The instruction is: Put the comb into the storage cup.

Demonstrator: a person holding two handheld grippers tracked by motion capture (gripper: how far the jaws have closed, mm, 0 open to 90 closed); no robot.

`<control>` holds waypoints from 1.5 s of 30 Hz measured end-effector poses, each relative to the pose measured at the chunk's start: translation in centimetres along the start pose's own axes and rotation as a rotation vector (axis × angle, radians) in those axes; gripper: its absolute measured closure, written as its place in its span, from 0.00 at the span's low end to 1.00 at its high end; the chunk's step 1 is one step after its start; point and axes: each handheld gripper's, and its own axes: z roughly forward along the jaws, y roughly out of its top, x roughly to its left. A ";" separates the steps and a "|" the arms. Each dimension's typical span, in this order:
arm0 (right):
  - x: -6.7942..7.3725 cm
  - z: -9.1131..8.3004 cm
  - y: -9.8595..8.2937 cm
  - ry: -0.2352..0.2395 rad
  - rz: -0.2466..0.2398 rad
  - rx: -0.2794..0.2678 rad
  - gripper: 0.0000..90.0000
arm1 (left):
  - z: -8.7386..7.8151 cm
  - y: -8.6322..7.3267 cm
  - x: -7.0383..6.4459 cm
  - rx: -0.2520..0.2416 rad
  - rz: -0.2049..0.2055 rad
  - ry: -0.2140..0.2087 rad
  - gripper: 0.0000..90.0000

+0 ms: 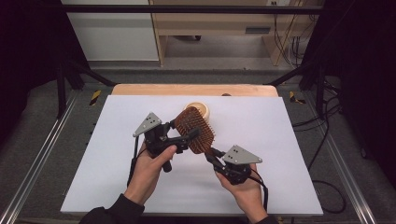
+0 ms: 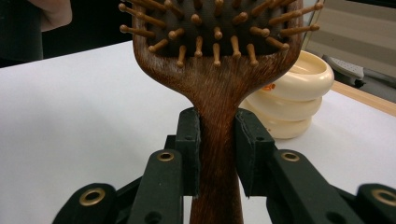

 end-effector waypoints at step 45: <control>0.3 0.6 -0.3 0.021 0.009 0.006 0.81 | 0.1 0.4 0.3 0.028 -0.151 -0.020 0.55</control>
